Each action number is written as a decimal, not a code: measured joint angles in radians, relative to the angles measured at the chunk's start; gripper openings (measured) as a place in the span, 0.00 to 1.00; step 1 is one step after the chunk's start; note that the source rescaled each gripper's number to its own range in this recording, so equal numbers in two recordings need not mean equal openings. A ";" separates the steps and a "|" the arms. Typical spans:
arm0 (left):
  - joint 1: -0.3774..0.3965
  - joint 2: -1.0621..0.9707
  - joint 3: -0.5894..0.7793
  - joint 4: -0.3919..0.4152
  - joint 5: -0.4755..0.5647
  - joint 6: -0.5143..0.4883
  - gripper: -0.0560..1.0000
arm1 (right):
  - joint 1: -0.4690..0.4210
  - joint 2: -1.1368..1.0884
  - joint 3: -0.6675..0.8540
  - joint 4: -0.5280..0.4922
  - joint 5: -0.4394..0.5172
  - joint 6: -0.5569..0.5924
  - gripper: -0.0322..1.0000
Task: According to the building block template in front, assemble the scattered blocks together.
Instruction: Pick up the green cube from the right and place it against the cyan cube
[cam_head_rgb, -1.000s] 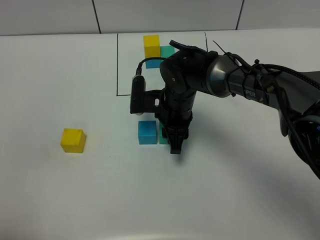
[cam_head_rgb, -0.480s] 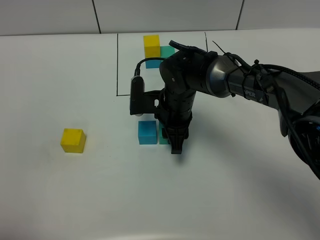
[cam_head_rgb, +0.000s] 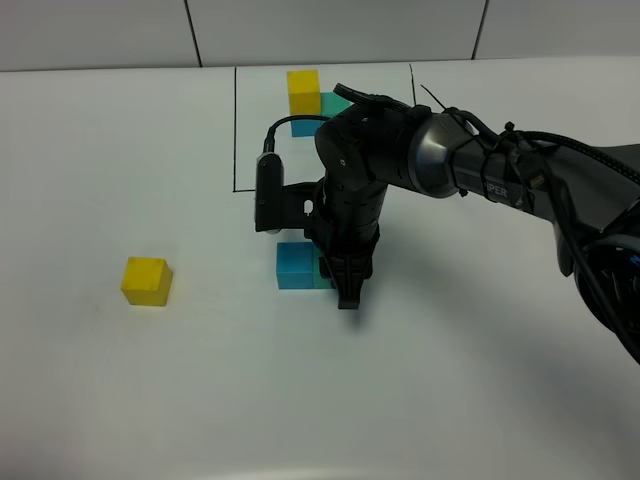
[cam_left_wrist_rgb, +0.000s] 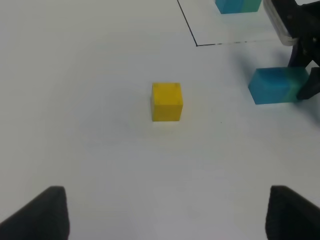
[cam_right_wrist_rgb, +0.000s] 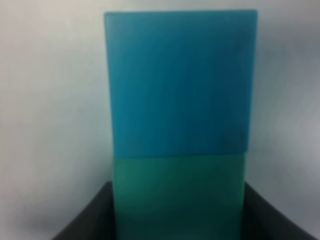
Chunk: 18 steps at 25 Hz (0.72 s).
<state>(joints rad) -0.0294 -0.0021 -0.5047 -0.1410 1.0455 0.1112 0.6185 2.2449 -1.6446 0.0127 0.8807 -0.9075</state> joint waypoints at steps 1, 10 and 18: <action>0.000 0.000 0.000 0.000 0.000 0.000 0.71 | 0.001 0.000 0.000 -0.001 0.000 0.000 0.05; 0.000 0.000 0.000 0.000 0.000 0.000 0.71 | 0.004 0.001 0.000 -0.004 -0.004 -0.028 0.05; 0.000 0.000 0.000 0.000 0.000 0.000 0.71 | 0.004 0.001 0.000 -0.004 -0.005 -0.034 0.05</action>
<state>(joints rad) -0.0294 -0.0021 -0.5047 -0.1410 1.0455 0.1112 0.6225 2.2457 -1.6446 0.0089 0.8759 -0.9411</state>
